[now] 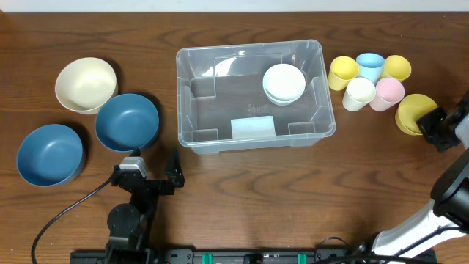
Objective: Pack container
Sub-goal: 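Grasp the yellow bowl rim with the right gripper and lift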
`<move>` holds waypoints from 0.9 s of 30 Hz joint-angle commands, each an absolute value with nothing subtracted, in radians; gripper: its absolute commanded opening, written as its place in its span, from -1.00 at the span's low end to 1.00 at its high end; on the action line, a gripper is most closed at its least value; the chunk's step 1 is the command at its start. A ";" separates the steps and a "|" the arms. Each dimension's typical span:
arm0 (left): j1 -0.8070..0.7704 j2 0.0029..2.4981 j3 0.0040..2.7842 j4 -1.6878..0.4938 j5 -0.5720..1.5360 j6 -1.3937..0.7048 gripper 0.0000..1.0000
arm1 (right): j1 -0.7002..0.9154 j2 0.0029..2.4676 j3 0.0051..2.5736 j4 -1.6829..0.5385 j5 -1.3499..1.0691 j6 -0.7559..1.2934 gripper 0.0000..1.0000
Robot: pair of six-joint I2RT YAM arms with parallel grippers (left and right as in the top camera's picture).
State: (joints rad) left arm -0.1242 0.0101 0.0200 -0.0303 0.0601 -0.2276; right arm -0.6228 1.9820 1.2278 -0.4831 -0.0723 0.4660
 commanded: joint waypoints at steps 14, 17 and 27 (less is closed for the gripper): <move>-0.118 0.004 0.004 -0.067 0.057 -0.207 0.96 | -0.619 1.655 1.350 -0.759 -0.142 0.454 -0.98; -0.118 0.004 0.004 -0.067 0.057 -0.207 0.96 | -0.611 1.511 1.367 -0.771 -0.231 0.455 -0.97; -0.118 0.004 0.004 -0.067 0.057 -0.207 0.96 | -0.286 1.204 1.372 -0.671 -0.430 0.455 -0.98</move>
